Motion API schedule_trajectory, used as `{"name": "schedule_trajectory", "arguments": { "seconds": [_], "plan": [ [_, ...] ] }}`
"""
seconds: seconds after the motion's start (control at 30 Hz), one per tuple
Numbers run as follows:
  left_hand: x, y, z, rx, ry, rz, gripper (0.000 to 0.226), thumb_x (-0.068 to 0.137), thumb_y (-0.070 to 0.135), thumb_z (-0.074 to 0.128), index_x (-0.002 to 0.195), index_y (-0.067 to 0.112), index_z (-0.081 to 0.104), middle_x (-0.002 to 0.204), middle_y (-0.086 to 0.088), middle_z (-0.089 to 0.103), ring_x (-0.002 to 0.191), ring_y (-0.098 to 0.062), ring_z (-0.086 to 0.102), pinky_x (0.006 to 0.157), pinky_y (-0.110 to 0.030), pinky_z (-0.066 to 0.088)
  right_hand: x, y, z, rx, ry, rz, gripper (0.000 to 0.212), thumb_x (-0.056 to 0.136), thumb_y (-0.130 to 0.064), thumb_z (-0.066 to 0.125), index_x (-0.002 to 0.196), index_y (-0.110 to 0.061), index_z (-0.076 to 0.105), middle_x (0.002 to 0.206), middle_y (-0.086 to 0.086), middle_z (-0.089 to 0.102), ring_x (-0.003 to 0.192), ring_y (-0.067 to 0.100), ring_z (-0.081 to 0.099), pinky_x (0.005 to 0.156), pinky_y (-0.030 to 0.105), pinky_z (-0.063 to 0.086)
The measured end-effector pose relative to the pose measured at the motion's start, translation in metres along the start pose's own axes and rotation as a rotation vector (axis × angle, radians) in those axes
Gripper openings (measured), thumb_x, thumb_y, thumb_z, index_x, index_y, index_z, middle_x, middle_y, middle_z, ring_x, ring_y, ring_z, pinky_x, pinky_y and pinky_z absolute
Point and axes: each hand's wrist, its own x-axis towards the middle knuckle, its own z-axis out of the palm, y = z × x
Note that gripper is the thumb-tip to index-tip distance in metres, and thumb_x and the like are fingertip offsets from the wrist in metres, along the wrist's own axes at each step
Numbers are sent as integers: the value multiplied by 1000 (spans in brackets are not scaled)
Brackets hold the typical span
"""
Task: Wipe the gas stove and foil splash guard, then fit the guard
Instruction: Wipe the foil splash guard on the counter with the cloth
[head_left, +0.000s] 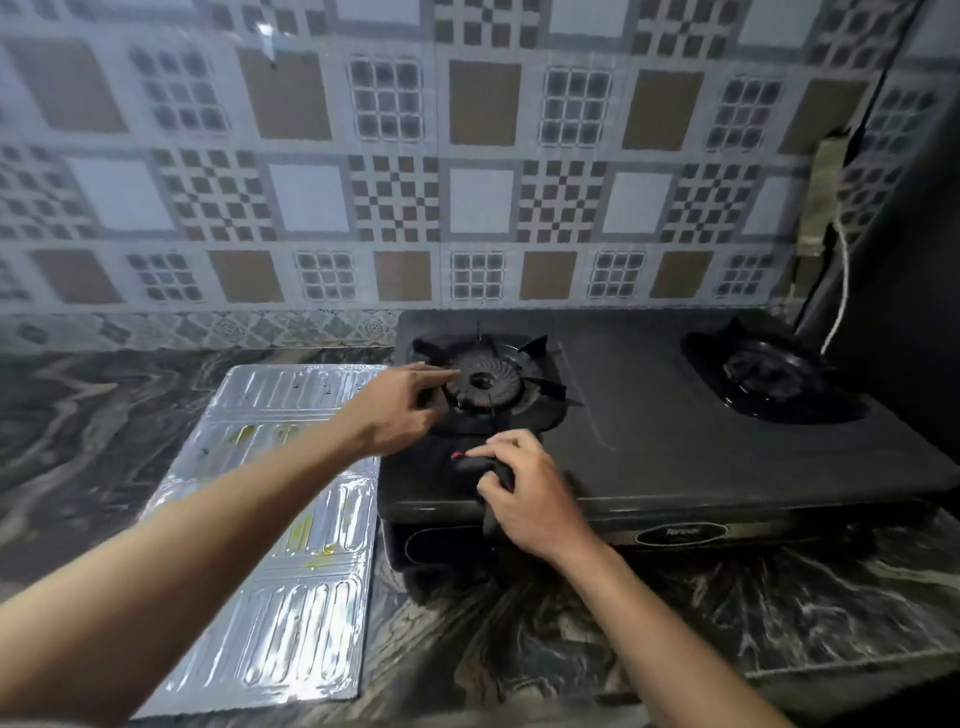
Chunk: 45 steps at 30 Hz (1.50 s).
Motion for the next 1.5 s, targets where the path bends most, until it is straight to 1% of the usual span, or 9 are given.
{"name": "schedule_trajectory", "arguments": {
  "seconds": [0.07, 0.17, 0.43, 0.73, 0.8, 0.93, 1.17, 1.3, 1.5],
  "plan": [
    [-13, 12, -1, -102, 32, -51, 50, 84, 17, 67, 132, 27, 66, 130, 2, 68, 115, -11, 63, 93, -12, 42, 5, -3, -7, 183, 109, 82, 25, 87, -7, 59, 101, -23, 72, 105, -5, 63, 95, 5, 60, 85, 17, 42],
    [-28, 27, -1, -372, 9, -98, 52, 71, 14, 63, 120, 25, 73, 112, 9, 75, 105, -5, 69, 94, -25, 54, 15, -13, -23, 583, 141, 215, 24, 90, -3, 59, 97, -20, 73, 98, 1, 75, 93, 17, 69, 86, 36, 53],
    [-51, 64, -28, -714, 120, -120, 8, 95, 5, 63, 93, 12, 64, 83, 1, 71, 81, -11, 65, 78, -23, 51, 24, -44, -55, 1221, -103, 239, 26, 95, 5, 48, 102, -10, 69, 89, 9, 76, 79, 18, 72, 66, 25, 57],
    [-86, 72, -59, -790, 300, -267, 12, 101, 5, 53, 91, 11, 51, 62, 8, 58, 54, -3, 53, 53, -19, 44, 34, -78, -48, 912, -257, -3, 18, 93, -9, 64, 111, -10, 67, 105, 12, 74, 94, 25, 70, 84, 42, 58],
    [-96, 66, -69, -805, 311, -268, 9, 101, 7, 54, 94, 13, 54, 69, 7, 59, 62, -7, 54, 57, -19, 46, 43, -87, -39, 792, -185, -58, 16, 90, -7, 68, 105, -13, 68, 101, 11, 75, 93, 25, 70, 90, 51, 56],
    [-113, 44, -85, -755, 300, -261, 18, 98, 20, 63, 113, 11, 62, 93, 3, 70, 81, -7, 65, 69, -17, 50, 62, -106, -19, 694, -166, -111, 16, 89, -9, 69, 104, -12, 66, 99, 7, 75, 91, 17, 70, 87, 43, 57],
    [-123, -21, -112, -744, 333, -225, 11, 92, 7, 69, 103, 9, 67, 88, 1, 73, 85, -8, 67, 74, -17, 51, 99, -148, 8, 342, -448, -221, 32, 85, -26, 75, 116, -24, 68, 107, 0, 73, 98, 16, 71, 88, 43, 58],
    [-117, -72, -122, -851, 378, -285, 22, 92, 13, 68, 112, 14, 62, 101, 0, 72, 89, -11, 69, 71, -23, 54, 130, -177, 48, 342, -417, -138, 12, 91, -17, 68, 99, -8, 71, 96, 17, 74, 91, 32, 72, 83, 52, 59],
    [-108, -183, -118, -1001, 133, -478, 51, 83, 30, 77, 129, 18, 58, 122, -5, 71, 109, -20, 69, 95, -45, 54, 173, -185, 142, 537, -185, 130, 14, 83, -6, 67, 94, -16, 65, 98, 12, 67, 83, 24, 67, 64, 38, 62]
  ]
}}
